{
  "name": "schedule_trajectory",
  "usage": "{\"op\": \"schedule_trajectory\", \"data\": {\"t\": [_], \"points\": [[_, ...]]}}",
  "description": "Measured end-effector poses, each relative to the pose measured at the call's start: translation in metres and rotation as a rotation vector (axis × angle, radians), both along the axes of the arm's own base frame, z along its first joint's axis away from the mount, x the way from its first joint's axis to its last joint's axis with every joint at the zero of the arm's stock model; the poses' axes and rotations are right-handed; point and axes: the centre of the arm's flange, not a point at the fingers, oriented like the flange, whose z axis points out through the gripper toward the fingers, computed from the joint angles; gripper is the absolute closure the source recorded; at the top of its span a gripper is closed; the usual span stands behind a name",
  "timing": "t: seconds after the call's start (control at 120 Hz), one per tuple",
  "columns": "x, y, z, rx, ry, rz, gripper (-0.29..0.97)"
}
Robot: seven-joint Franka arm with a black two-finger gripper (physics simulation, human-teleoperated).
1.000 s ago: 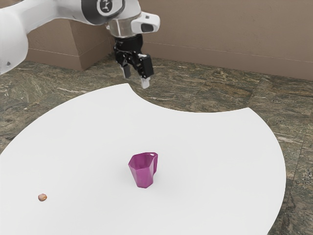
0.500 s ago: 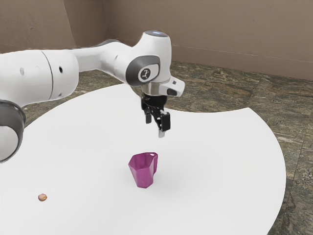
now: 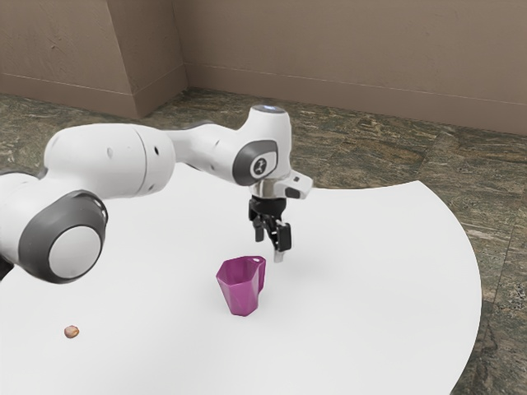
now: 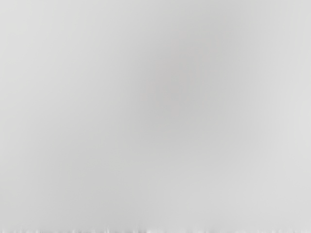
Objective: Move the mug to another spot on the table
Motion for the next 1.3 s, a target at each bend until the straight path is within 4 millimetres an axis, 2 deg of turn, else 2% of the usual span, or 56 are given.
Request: {"op": "schedule_trajectory", "data": {"t": [0.133,0.275,0.4,0.517,0.708,0.95,1.125,1.3], "points": [[0.002,0.014,-0.009,0.006,0.009,0.001,0.0],[0.003,0.021,-0.028,0.009,0.031,-0.004,0.0],[0.002,0.023,-0.04,0.008,0.043,-0.013,0.0],[0.002,0.02,-0.043,0.006,0.042,-0.025,0.0],[-0.004,0.003,-0.032,-0.005,0.03,-0.057,0.0],[-0.031,-0.007,-0.011,-0.026,0.041,-0.078,0.0],[-0.052,-0.012,-0.005,-0.041,0.063,-0.09,0.0],[-0.062,-0.017,0.006,-0.048,0.062,-0.107,0.0]]}}
